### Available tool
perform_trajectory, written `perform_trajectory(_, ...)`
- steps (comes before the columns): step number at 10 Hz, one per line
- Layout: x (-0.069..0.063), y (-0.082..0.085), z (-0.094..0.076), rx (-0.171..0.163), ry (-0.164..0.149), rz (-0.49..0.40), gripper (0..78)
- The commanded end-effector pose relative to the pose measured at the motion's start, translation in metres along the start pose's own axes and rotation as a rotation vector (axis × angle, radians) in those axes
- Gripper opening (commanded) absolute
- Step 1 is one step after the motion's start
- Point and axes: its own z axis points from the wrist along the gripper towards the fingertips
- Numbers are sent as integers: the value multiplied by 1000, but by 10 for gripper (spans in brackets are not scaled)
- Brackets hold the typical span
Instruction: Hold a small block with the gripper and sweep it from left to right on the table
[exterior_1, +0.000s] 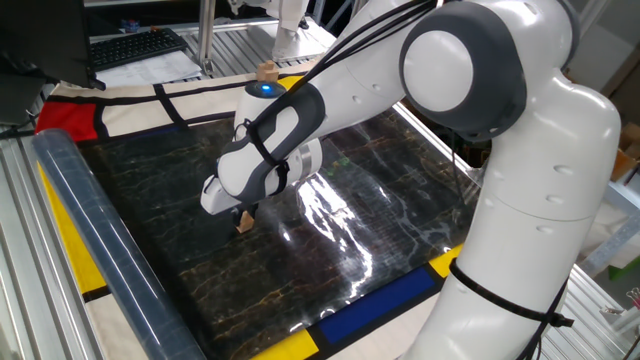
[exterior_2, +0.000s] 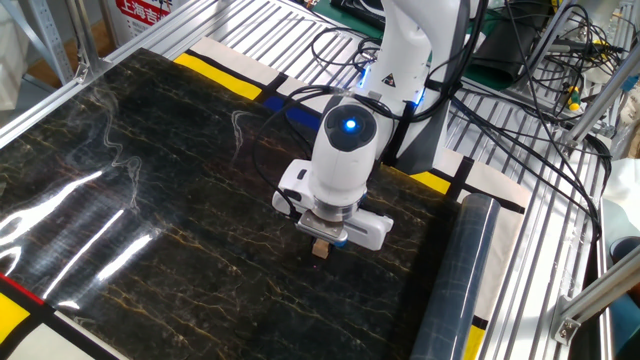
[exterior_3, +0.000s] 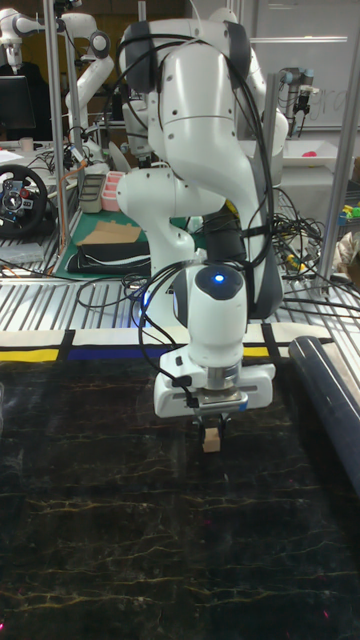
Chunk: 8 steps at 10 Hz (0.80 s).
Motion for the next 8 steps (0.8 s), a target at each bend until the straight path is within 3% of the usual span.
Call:
perform_trajectory(1,7,3,3,0,-6,5,12)
perform_trajectory(8,8,4,3,-3,-2,4,12)
